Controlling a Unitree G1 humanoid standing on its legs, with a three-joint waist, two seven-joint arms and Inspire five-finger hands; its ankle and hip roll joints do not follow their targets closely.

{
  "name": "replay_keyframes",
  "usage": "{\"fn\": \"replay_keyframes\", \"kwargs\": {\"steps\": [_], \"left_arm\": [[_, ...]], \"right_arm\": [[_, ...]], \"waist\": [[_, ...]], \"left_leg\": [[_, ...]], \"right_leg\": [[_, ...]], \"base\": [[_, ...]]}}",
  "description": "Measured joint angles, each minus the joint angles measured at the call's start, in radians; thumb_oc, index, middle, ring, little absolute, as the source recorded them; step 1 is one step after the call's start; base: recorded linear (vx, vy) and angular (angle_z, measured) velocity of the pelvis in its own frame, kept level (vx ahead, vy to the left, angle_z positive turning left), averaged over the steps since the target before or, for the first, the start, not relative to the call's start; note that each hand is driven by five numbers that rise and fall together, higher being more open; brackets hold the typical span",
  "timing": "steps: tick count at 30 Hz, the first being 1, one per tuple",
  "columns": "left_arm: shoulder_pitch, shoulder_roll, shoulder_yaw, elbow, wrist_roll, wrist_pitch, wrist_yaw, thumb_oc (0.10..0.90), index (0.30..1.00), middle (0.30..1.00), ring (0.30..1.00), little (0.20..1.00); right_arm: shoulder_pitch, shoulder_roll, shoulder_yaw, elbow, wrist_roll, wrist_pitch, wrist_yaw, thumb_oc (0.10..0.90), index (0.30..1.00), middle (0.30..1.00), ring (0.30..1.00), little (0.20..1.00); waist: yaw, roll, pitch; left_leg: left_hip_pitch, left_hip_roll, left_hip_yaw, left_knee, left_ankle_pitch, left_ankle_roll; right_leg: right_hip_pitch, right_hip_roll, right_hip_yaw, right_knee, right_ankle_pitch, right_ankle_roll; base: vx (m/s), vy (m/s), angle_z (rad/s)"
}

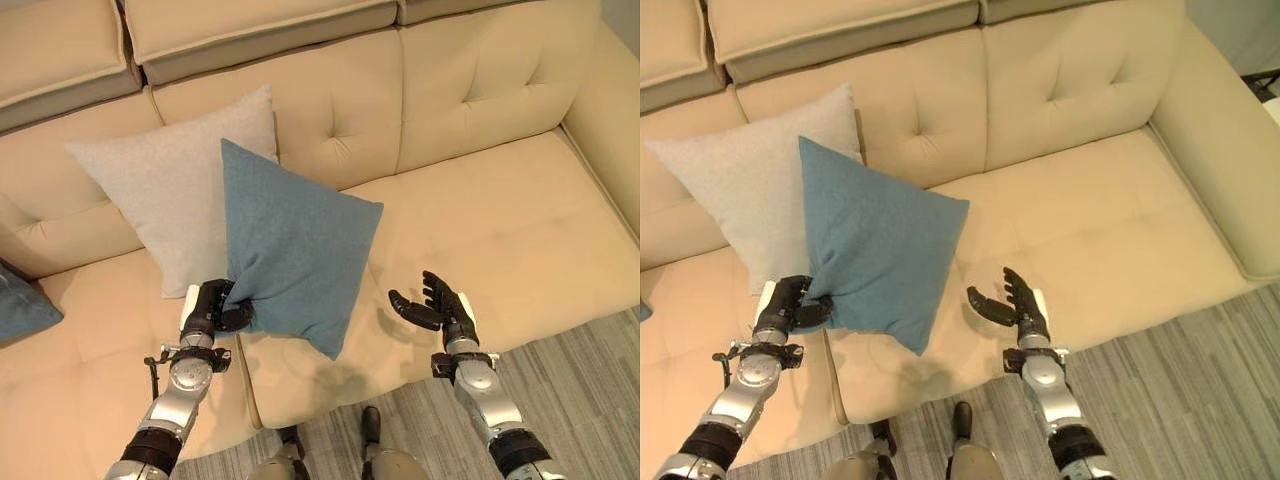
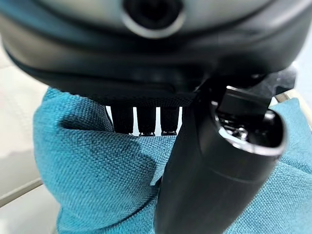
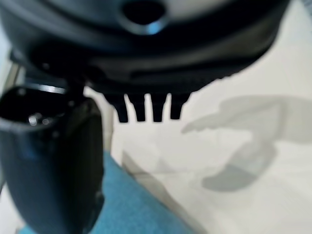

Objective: Pick up all the scattered cushions and arrange them neatly on the sofa.

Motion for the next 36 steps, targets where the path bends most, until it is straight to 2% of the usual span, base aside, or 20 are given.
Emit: {"fn": "replay_keyframes", "kwargs": {"steps": [3,6,7,9,12,15,17,18,19,20,21,22,31,32,36], "left_arm": [[-0.004,-0.008,0.001,-0.001,-0.02,-0.005,-0.003,0.4,0.3,0.3,0.3,0.3],[-0.001,-0.019,-0.001,0.001,-0.061,-0.027,-0.019,0.4,0.3,0.3,0.3,0.3],[0.012,-0.033,0.004,-0.005,-0.081,-0.038,-0.021,0.4,0.3,0.3,0.3,0.3],[0.039,-0.049,0.003,-0.041,-0.098,-0.054,-0.02,0.4,0.3,0.3,0.3,0.3],[0.043,-0.053,0.001,-0.043,-0.118,-0.057,-0.026,0.4,0.3,0.3,0.3,0.3],[0.043,-0.052,0.003,-0.043,-0.136,-0.061,-0.027,0.4,0.3,0.3,0.3,0.3],[0.036,-0.054,0.001,-0.043,-0.137,-0.064,-0.027,0.4,0.3,0.3,0.3,0.3],[0.022,-0.063,0.002,-0.046,-0.141,-0.064,-0.027,0.4,0.3,0.3,0.3,0.3],[0.01,-0.063,0.002,-0.047,-0.152,-0.065,-0.027,0.4,0.3,0.3,0.3,0.3],[-0.002,-0.062,0.002,-0.049,-0.158,-0.064,-0.028,0.4,0.3,0.3,0.3,0.3],[-0.015,-0.067,0.006,-0.05,-0.159,-0.067,-0.032,0.4,0.3,0.3,0.3,0.3],[-0.007,-0.065,0.017,-0.074,-0.175,-0.069,-0.036,0.4,0.3,0.3,0.3,0.3],[-0.014,-0.074,0.03,-0.075,-0.176,-0.069,-0.037,0.4,0.3,0.3,0.3,0.3],[-0.014,-0.075,0.02,-0.075,-0.176,-0.069,-0.036,0.4,0.3,0.3,0.3,0.3],[-0.014,-0.075,0.01,-0.065,-0.179,-0.064,-0.015,0.4,0.3,0.3,0.3,0.3]], "right_arm": [[-0.022,-0.008,0.001,0.004,-0.001,0.002,0.001,0.8,0.9,0.9,0.9,0.9],[-0.074,-0.037,0.039,0.042,-0.017,0.022,-0.002,0.8,0.9,0.9,0.9,0.9],[-0.078,-0.036,0.038,0.042,-0.027,0.023,-0.008,0.8,0.9,0.9,0.9,0.9],[-0.099,-0.036,0.039,0.049,-0.032,0.025,-0.019,0.8,0.9,0.9,0.9,0.9],[-0.126,-0.036,0.038,0.079,-0.052,0.035,-0.037,0.8,0.9,0.9,0.9,0.9],[-0.142,-0.03,0.037,0.08,-0.06,0.037,-0.057,0.8,0.9,0.9,0.9,0.9],[-0.155,-0.024,0.033,0.081,-0.06,0.037,-0.072,0.8,0.9,0.9,0.9,0.9],[-0.182,-0.024,0.031,0.087,-0.057,0.036,-0.076,0.8,0.9,0.9,0.9,0.9],[-0.196,-0.021,0.03,0.095,-0.051,0.035,-0.08,0.8,0.9,0.9,0.9,0.9],[-0.208,-0.021,0.028,0.105,-0.046,0.035,-0.083,0.8,0.9,0.9,0.9,0.9],[-0.227,-0.026,0.028,0.12,-0.043,0.035,-0.086,0.8,0.9,0.9,0.9,0.9],[-0.256,-0.015,0.037,0.126,-0.039,0.037,-0.092,0.8,0.9,0.9,0.9,0.9],[-0.279,0.018,0.101,0.111,0.002,0.037,-0.09,0.8,0.9,0.9,0.9,0.9],[-0.28,0.045,0.134,0.101,0.02,0.037,-0.088,0.8,0.9,0.9,0.9,0.9],[-0.28,0.104,0.145,0.073,0.079,0.036,-0.093,0.8,0.9,0.9,0.9,0.9]], "waist": [[0.018,0.003,0.001],[0.034,0.016,0.009],[0.048,0.028,0.018],[0.051,0.04,0.05],[0.076,0.041,0.084],[0.079,0.041,0.109],[0.082,0.047,0.12],[0.082,0.071,0.145],[0.082,0.07,0.145],[0.083,0.059,0.146],[0.076,0.059,0.156],[0.092,0.066,0.16],[0.094,0.066,0.16],[0.097,0.066,0.16],[0.098,0.066,0.16]], "left_leg": [[-0.019,-0.001,-0.007,0.0,0.0,0.0],[-0.057,0.0,-0.019,0.0,0.002,0.002],[-0.067,0.001,-0.022,0.0,0.008,0.01],[-0.085,0.002,-0.04,0.0,0.016,0.021],[-0.111,0.002,-0.055,0.0,0.017,0.019],[-0.136,0.001,-0.066,0.0,0.02,0.02],[-0.151,0.006,-0.068,0.001,0.042,0.052],[-0.157,0.022,-0.079,0.002,0.05,0.065],[-0.17,0.013,-0.083,0.002,0.052,0.063],[-0.176,-0.006,-0.09,0.001,0.052,0.061],[-0.179,-0.018,-0.106,0.0,0.046,0.035],[-0.197,-0.004,-0.101,0.0,0.054,0.021],[-0.195,0.014,-0.116,0.0,0.06,-0.015],[-0.195,0.014,-0.117,-0.001,0.059,-0.016],[-0.195,0.014,-0.118,0.0,0.062,-0.02]], "right_leg": [[-0.012,0.001,-0.002,-0.008,0.0,0.0],[-0.04,0.002,-0.023,-0.006,0.0,0.0],[-0.058,0.003,-0.026,0.016,-0.001,0.001],[-0.078,0.001,-0.028,0.038,-0.005,0.007],[-0.094,0.002,-0.04,0.035,-0.005,0.007],[-0.115,0.001,-0.057,0.046,-0.005,0.007],[-0.173,-0.006,-0.052,0.132,-0.017,0.019],[-0.231,-0.003,-0.051,0.173,-0.074,0.037],[-0.224,-0.004,-0.05,0.051,-0.036,0.032],[-0.222,-0.018,-0.048,-0.026,0.027,0.027],[-0.227,-0.035,-0.058,-0.018,0.111,-0.004],[-0.243,-0.023,-0.055,-0.018,0.126,0.0],[-0.233,-0.005,-0.067,-0.018,0.132,-0.011],[-0.232,-0.005,-0.069,-0.018,0.134,-0.014],[-0.23,-0.005,-0.076,-0.018,0.138,-0.019]], "base": [[-0.05,-0.027,0.05],[-0.03,-0.031,0.18],[-0.02,-0.03,0.15],[-0.01,-0.008,0.2],[-0.01,0.012,0.14],[-0.01,0.018,0.16],[0.0,0.012,-0.02],[0.0,0.018,0.04],[0.01,0.023,0.2],[0.01,0.021,0.46],[0.01,0.022,0.33],[0.02,0.028,0.17],[0.01,0.019,0.03],[0.01,0.026,0.05],[0.0,0.015,0.03]]}}
